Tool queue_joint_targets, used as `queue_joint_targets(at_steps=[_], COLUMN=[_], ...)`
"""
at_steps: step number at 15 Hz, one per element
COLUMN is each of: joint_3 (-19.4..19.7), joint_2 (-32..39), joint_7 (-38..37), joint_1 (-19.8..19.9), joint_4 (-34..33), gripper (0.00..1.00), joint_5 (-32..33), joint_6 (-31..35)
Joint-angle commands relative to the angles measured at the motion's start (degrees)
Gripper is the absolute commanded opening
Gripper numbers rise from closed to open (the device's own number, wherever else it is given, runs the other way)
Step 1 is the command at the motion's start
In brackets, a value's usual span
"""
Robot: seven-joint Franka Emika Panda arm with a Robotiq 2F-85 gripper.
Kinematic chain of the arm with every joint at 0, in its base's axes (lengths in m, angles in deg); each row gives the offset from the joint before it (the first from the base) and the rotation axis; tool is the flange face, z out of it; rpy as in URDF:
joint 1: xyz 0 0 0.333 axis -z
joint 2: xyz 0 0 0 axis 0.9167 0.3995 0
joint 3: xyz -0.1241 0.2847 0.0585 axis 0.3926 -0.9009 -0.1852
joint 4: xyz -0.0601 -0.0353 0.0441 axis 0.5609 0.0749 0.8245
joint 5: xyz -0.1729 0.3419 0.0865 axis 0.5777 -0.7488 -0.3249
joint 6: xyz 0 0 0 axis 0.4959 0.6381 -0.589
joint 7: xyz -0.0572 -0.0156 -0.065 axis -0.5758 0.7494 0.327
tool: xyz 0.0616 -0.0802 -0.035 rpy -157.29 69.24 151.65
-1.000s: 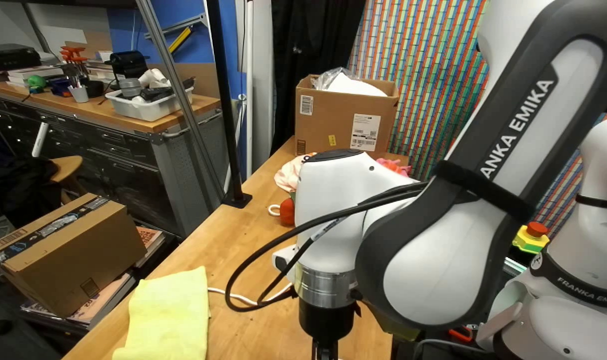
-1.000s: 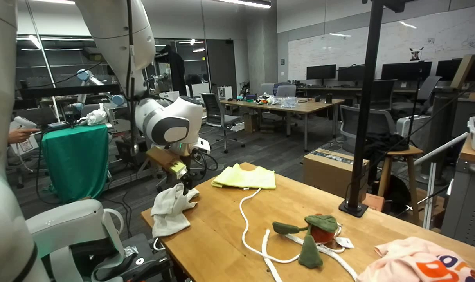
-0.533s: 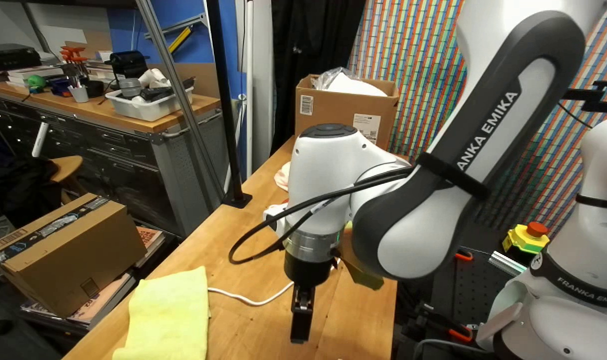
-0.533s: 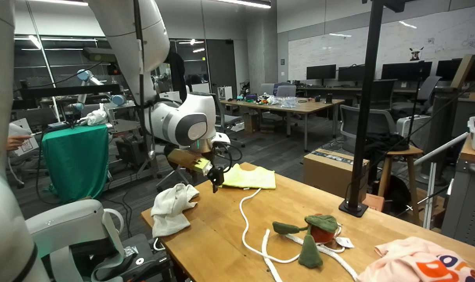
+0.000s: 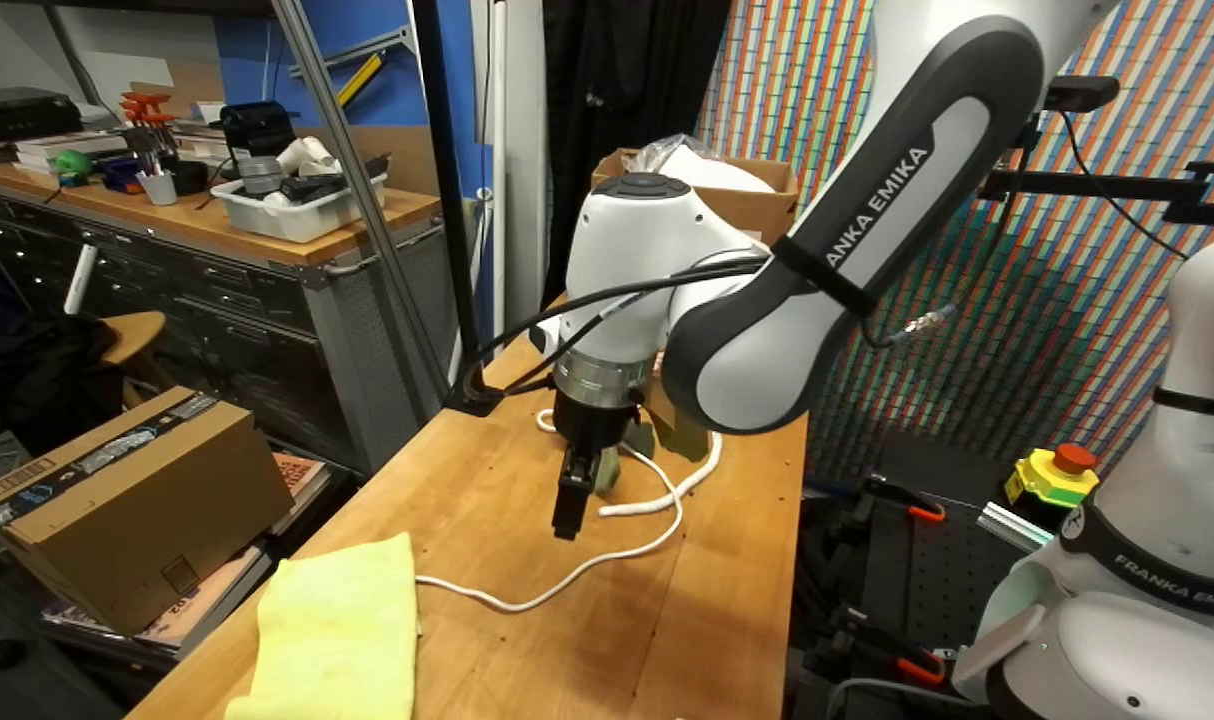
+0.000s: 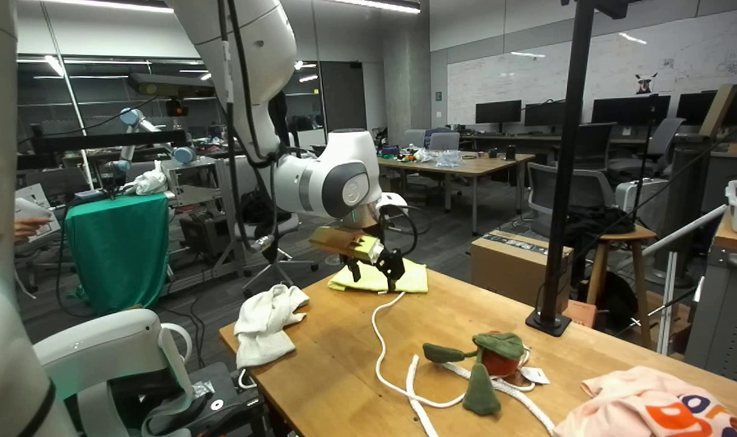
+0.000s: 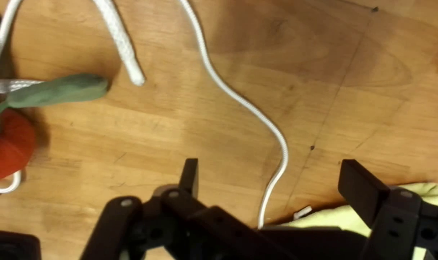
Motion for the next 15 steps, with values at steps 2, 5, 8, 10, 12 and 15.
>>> queue_joint_targets(at_steps=[2, 5, 8, 10, 12, 15], joint_3=[2.2, 2.9, 4.4, 5.3, 6.3, 6.7], joint_2=[0.9, 3.2, 6.1, 8.5, 11.4, 15.7], joint_7=[0.2, 2.1, 2.6, 3.1, 3.0, 3.8], joint_1=[2.2, 4.3, 5.5, 6.3, 6.9, 8.3], joint_4=[-6.1, -11.0, -15.6, -18.7, -21.7, -25.7], gripper=[1.00, 1.00, 1.00, 1.00, 1.00, 1.00], joint_5=[4.7, 5.5, 7.9, 8.9, 9.6, 8.9], joint_6=[-3.2, -6.5, -9.7, -11.5, -12.6, -13.9])
